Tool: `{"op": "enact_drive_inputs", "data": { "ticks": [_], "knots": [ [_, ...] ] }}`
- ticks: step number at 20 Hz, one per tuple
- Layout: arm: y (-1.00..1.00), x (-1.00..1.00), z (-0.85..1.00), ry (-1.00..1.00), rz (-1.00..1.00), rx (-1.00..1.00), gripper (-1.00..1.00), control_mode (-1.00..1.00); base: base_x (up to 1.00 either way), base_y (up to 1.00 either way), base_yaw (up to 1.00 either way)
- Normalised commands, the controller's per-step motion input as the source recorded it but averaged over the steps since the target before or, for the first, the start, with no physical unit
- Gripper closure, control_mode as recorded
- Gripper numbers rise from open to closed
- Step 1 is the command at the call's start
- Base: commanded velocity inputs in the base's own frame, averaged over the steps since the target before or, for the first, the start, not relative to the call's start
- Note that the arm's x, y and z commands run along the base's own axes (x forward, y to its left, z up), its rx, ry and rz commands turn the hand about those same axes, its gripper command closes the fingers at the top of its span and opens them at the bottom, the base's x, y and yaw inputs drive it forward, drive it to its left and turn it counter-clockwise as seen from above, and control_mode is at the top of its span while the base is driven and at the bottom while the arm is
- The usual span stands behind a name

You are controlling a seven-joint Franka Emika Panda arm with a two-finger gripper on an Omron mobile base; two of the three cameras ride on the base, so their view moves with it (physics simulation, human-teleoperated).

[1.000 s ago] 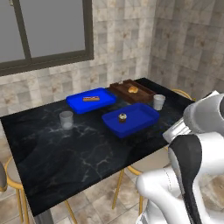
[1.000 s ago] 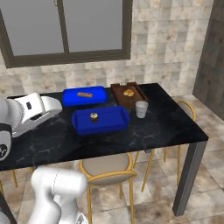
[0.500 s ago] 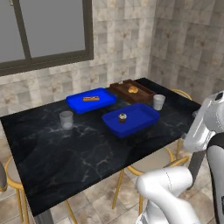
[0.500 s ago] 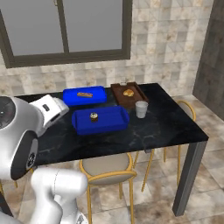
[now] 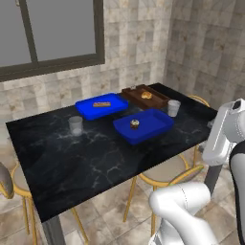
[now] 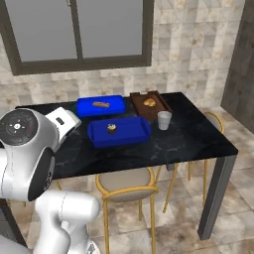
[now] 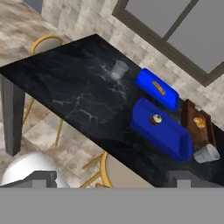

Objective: Take the cupcake and cake from the fridge and place them on the empty tray on the dining counter.

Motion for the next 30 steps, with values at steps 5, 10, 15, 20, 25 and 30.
{"op": "enact_drive_inputs", "data": {
  "ticks": [5, 10, 15, 20, 25, 30],
  "knots": [
    [0.00, 0.00, 0.00, 0.00, 0.00, 0.00, -1.00, 1.00, -0.77, 0.78, 0.11],
    [0.00, 0.00, 0.00, 0.00, 0.00, 0.00, -1.00, 1.00, -0.11, 1.00, 0.14],
    [0.00, 0.00, 0.00, 0.00, 0.00, 0.00, -1.00, 1.00, 0.04, 1.00, 0.21],
    [0.00, 0.00, 0.00, 0.00, 0.00, 0.00, -1.00, 1.00, 0.08, 1.00, 0.31],
    [0.00, 0.00, 0.00, 0.00, 0.00, 0.00, -1.00, 1.00, 0.04, 1.00, 0.50],
    [0.00, 0.00, 0.00, 0.00, 0.00, 0.00, -1.00, 1.00, 0.00, 0.97, 0.69]
  ]
}}
